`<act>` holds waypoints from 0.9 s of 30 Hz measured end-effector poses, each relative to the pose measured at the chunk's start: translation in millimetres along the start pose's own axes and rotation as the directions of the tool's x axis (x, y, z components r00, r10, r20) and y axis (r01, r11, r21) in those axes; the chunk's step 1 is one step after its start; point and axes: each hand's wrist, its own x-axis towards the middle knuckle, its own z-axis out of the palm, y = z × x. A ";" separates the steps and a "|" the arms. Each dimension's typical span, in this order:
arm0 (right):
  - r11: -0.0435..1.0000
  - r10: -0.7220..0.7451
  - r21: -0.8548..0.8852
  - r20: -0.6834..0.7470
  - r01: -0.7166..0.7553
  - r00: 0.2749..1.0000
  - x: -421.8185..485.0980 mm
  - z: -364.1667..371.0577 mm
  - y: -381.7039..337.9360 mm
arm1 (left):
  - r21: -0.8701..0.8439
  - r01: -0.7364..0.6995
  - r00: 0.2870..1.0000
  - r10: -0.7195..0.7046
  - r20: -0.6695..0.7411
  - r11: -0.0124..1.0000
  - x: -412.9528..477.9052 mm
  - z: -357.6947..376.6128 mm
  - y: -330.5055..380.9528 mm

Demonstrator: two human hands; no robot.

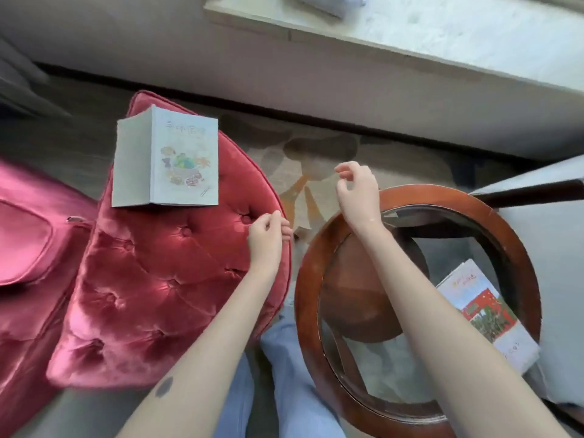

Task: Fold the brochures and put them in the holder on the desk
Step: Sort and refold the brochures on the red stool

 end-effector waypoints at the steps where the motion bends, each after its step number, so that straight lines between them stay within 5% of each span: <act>1: 1.000 -0.012 0.005 0.033 0.012 0.999 0.1 13.0 -11.0 | -0.016 0.005 0.999 -0.006 -0.033 1.000 7.9 -17.5 0.3; 9: 0.998 -0.049 -0.013 0.270 0.055 0.962 -1.1 117.4 -68.9 | 0.076 0.005 0.939 0.022 -0.342 0.997 69.4 -135.9 -28.5; 19: 0.998 0.017 -0.056 0.405 0.006 0.914 -0.2 215.9 -79.7 | 0.235 -0.036 0.892 0.137 -0.431 0.971 130.5 -186.5 -62.1; 27: 0.998 0.050 -0.055 0.356 -0.032 0.933 9.3 239.8 -72.4 | 0.475 -0.113 0.894 0.298 -0.336 0.873 168.5 -188.2 -73.2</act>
